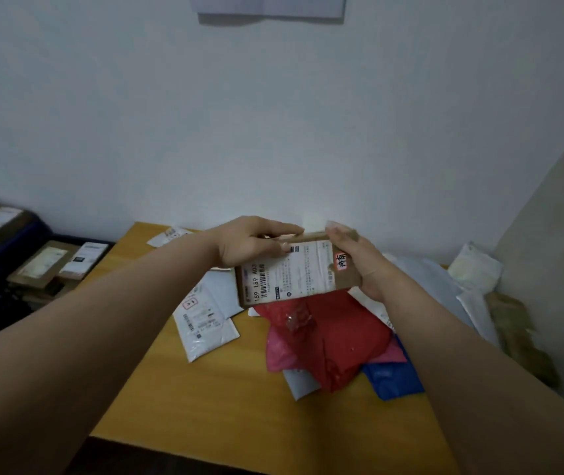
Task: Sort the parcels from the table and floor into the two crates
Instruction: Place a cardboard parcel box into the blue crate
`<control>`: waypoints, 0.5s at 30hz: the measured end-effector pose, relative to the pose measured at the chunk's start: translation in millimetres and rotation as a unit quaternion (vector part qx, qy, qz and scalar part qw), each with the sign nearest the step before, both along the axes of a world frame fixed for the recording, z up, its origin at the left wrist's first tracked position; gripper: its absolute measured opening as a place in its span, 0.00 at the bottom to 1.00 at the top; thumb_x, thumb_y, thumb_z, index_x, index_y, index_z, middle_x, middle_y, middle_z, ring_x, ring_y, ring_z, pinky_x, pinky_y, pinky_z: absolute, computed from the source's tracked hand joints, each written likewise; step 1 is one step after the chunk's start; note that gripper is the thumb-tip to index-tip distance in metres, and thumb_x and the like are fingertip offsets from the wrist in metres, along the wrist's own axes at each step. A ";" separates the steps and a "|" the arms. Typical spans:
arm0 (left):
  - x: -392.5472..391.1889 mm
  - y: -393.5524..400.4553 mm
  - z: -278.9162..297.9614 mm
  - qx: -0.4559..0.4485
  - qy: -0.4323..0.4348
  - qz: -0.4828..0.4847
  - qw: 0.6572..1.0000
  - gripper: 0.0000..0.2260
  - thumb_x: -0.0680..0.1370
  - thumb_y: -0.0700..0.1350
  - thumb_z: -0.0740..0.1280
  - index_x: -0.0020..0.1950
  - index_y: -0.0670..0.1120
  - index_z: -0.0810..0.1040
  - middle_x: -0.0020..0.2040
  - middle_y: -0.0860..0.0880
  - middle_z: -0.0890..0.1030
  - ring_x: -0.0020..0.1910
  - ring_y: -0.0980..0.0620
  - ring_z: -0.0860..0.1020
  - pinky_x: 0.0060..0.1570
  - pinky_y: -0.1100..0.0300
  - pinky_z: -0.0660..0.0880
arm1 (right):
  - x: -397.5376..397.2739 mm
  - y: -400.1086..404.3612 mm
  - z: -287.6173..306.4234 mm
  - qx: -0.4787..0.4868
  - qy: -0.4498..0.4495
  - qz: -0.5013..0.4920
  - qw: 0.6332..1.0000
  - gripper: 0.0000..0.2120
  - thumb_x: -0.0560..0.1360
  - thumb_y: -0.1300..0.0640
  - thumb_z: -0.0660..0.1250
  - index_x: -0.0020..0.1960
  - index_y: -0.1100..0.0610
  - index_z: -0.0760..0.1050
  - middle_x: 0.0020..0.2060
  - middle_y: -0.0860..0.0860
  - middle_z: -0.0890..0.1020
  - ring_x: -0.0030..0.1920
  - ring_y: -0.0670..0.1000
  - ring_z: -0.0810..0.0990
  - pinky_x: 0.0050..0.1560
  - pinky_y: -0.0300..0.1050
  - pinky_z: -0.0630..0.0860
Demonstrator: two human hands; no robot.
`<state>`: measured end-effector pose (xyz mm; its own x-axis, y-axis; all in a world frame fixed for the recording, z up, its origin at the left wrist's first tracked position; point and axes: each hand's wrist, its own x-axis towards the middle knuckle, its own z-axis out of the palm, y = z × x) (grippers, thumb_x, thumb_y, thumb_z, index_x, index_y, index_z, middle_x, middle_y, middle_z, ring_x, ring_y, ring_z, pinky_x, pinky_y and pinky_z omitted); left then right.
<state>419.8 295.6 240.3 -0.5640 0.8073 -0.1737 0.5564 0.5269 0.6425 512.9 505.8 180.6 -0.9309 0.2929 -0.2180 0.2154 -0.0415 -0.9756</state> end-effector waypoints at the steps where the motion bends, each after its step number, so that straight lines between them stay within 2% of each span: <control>1: -0.2 -3.2 3.3 -0.005 0.011 0.006 1.000 0.19 0.80 0.51 0.64 0.72 0.58 0.70 0.60 0.53 0.78 0.52 0.61 0.76 0.49 0.69 0.70 | -2.2 -4.7 -1.3 -0.019 -0.001 0.008 1.000 0.36 0.57 0.31 0.73 0.59 0.48 0.77 0.54 0.54 0.84 0.53 0.52 0.83 0.57 0.53 0.79; 3: -1.6 -10.8 6.1 0.019 0.097 0.046 0.994 0.24 0.80 0.53 0.65 0.75 0.55 0.66 0.66 0.47 0.76 0.62 0.51 0.75 0.57 0.64 0.68 | -9.4 -14.7 -3.2 -0.039 0.010 -0.032 0.999 0.37 0.56 0.32 0.73 0.59 0.52 0.77 0.52 0.55 0.84 0.51 0.55 0.84 0.55 0.55 0.80; 4: -2.9 -15.2 4.7 0.066 0.149 0.084 0.983 0.27 0.79 0.54 0.66 0.76 0.52 0.63 0.70 0.46 0.73 0.67 0.49 0.72 0.61 0.62 0.66 | -13.9 -19.6 -3.4 -0.067 0.015 -0.068 0.995 0.41 0.56 0.32 0.73 0.61 0.55 0.76 0.53 0.56 0.84 0.53 0.57 0.84 0.57 0.58 0.79; 5: -1.7 -19.2 3.2 0.126 0.159 0.141 0.969 0.32 0.77 0.56 0.67 0.78 0.50 0.60 0.73 0.46 0.69 0.71 0.49 0.68 0.65 0.61 0.63 | -18.7 -24.3 -3.2 -0.111 0.024 -0.095 0.989 0.42 0.57 0.32 0.72 0.63 0.57 0.75 0.54 0.57 0.84 0.55 0.58 0.83 0.59 0.60 0.77; 7: 3.0 -23.8 -1.6 0.221 0.074 0.255 0.939 0.44 0.72 0.63 0.68 0.80 0.48 0.51 0.77 0.45 0.61 0.75 0.49 0.61 0.71 0.55 0.61 | -27.9 -35.5 -0.2 -0.193 0.057 -0.104 0.974 0.37 0.62 0.32 0.68 0.63 0.55 0.77 0.55 0.56 0.83 0.57 0.59 0.81 0.61 0.63 0.75; 8: 5.7 -24.4 -5.1 0.234 0.023 0.283 0.930 0.47 0.70 0.66 0.67 0.80 0.48 0.48 0.78 0.45 0.58 0.76 0.48 0.60 0.72 0.52 0.62 | -33.0 -40.8 0.9 -0.219 0.071 -0.098 0.968 0.34 0.65 0.31 0.66 0.61 0.53 0.79 0.55 0.55 0.84 0.58 0.59 0.81 0.60 0.64 0.75; 10: 11.5 -23.1 -14.5 0.228 -0.052 0.286 0.929 0.47 0.70 0.67 0.67 0.80 0.51 0.45 0.77 0.44 0.60 0.74 0.47 0.63 0.66 0.55 0.68 | -43.3 -55.9 3.4 -0.247 0.102 -0.073 0.961 0.28 0.71 0.31 0.61 0.60 0.49 0.79 0.55 0.54 0.84 0.58 0.58 0.81 0.59 0.62 0.76; 11: 13.0 -22.1 -19.1 0.236 -0.082 0.275 0.928 0.44 0.72 0.64 0.67 0.79 0.54 0.46 0.75 0.45 0.66 0.71 0.51 0.68 0.59 0.61 0.72 | -48.4 -64.7 4.6 -0.257 0.114 -0.053 0.958 0.26 0.74 0.31 0.60 0.60 0.49 0.79 0.55 0.54 0.84 0.58 0.57 0.81 0.59 0.61 0.76; 13: 11.6 -22.2 -24.9 0.297 -0.123 0.254 0.912 0.32 0.77 0.57 0.67 0.75 0.63 0.52 0.64 0.55 0.76 0.58 0.66 0.77 0.44 0.72 0.74 | -58.2 -82.6 7.2 -0.274 0.127 -0.016 0.953 0.25 0.75 0.33 0.59 0.60 0.49 0.79 0.57 0.55 0.83 0.59 0.56 0.81 0.60 0.59 0.76; 14: 9.2 -25.5 -24.8 0.326 -0.133 0.251 0.902 0.27 0.78 0.54 0.66 0.70 0.68 0.54 0.59 0.59 0.78 0.53 0.69 0.78 0.40 0.73 0.75 | -61.8 -90.8 8.6 -0.280 0.127 -0.006 0.952 0.25 0.75 0.34 0.59 0.60 0.49 0.79 0.57 0.55 0.83 0.60 0.56 0.80 0.60 0.58 0.76; 15: 5.9 -30.7 -23.2 0.348 -0.141 0.254 0.892 0.25 0.79 0.52 0.66 0.66 0.71 0.55 0.57 0.60 0.79 0.52 0.67 0.79 0.41 0.71 0.76 | -65.5 -97.4 9.1 -0.281 0.124 -0.002 0.952 0.24 0.75 0.34 0.60 0.60 0.49 0.79 0.57 0.55 0.83 0.60 0.56 0.80 0.61 0.58 0.76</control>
<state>425.7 264.9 217.1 -0.9005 0.4280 0.0770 0.1250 0.0852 0.9885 447.4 408.4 189.7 -0.9733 0.1988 -0.1148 -0.0201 -0.5721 -0.8200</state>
